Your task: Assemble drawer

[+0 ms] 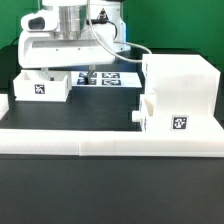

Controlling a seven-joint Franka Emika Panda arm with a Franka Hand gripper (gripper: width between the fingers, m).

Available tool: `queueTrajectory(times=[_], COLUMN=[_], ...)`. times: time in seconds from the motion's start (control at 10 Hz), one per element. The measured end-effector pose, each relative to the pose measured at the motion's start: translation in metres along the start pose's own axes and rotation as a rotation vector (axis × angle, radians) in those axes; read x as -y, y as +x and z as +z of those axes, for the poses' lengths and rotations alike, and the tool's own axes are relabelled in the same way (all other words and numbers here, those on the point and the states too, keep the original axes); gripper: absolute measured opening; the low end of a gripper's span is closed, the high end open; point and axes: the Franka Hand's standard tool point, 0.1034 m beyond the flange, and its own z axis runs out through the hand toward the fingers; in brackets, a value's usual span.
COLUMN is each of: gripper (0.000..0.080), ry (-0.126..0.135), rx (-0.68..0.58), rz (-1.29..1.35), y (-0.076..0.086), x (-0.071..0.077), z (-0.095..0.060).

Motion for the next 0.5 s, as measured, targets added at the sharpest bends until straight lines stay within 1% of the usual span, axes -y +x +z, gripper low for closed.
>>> queueTrajectory(times=[0.2, 0.3, 0.5], gripper=[0.0636, 0.0636, 0.0290], ry=[0.002, 0.002, 0.002], rx=[0.004, 0.005, 0.005], rz=[0.003, -0.002, -0.010], y=[-0.0027, -0.0019, -0.0015], x=[-0.0018, 0.0001, 0.0012], z=[0.0020, 0.0021, 0.0021])
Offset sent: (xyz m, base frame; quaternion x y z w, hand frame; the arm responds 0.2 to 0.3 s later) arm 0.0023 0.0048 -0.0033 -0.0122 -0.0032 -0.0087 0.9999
